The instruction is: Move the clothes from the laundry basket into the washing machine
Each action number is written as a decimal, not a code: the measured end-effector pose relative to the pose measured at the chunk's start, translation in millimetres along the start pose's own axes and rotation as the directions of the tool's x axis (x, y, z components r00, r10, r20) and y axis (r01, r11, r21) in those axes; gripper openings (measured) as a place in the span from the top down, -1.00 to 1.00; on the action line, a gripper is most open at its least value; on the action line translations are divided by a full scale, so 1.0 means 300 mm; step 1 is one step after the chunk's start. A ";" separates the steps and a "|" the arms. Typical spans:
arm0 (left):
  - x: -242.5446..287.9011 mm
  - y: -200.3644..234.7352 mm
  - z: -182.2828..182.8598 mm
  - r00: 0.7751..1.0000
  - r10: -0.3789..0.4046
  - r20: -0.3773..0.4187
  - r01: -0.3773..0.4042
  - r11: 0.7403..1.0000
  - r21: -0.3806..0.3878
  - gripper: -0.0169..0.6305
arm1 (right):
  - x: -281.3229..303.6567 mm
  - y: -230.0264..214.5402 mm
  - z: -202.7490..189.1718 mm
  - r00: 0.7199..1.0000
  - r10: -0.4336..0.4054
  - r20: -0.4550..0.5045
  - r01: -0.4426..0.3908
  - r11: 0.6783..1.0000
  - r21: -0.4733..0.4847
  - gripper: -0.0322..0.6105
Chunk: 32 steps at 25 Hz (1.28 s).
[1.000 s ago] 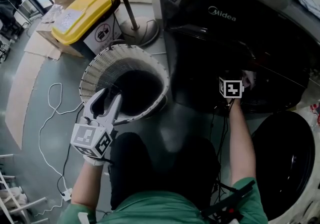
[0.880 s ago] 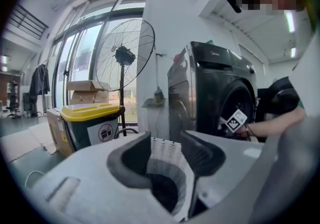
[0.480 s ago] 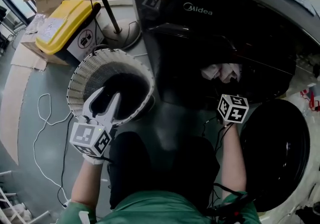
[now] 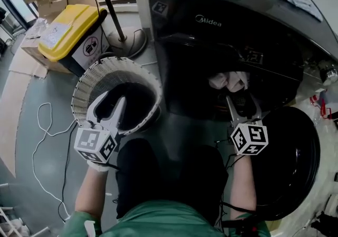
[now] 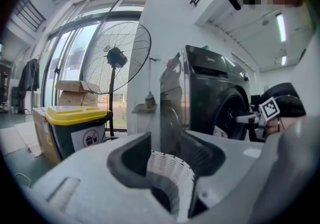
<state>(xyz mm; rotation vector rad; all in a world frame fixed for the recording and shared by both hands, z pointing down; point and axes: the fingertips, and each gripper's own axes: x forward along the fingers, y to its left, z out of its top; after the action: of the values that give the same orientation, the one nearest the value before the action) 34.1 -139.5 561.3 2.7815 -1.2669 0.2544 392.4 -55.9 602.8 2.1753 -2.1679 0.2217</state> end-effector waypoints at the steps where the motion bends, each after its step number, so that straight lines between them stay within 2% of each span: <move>1: 0.001 0.005 0.013 1.000 0.002 0.009 -0.002 1.000 0.000 0.37 | -0.020 0.006 0.034 1.000 -0.007 0.027 0.007 1.000 -0.003 -0.02; 4: 0.007 0.018 0.052 0.999 0.005 0.034 -0.005 1.000 0.000 0.37 | -0.078 0.012 0.121 0.995 -0.033 0.089 0.034 0.999 -0.011 0.19; 10: 0.012 0.026 0.110 0.998 0.000 0.070 -0.001 1.000 0.009 0.37 | -0.170 -0.005 0.226 0.984 -0.103 0.147 0.104 0.995 0.000 0.57; 14: 0.017 0.033 0.142 0.996 0.003 0.085 -0.005 1.000 0.015 0.37 | -0.216 -0.013 0.293 0.974 -0.132 0.183 0.133 0.991 0.002 0.63; 21: -0.001 0.044 0.219 0.992 0.018 0.122 -0.023 0.999 0.036 0.38 | -0.275 -0.007 0.404 0.958 -0.131 0.255 0.146 0.988 -0.041 0.68; 32: -0.036 0.044 0.315 0.987 0.021 0.158 -0.032 0.997 0.067 0.39 | -0.293 0.013 0.454 0.956 -0.128 0.264 0.144 0.989 -0.041 0.71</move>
<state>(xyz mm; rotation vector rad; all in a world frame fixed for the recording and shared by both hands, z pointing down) 28.4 -152.8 466.4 2.8953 -1.3544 0.0826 396.4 11.3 455.4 2.4270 -2.1006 -0.1445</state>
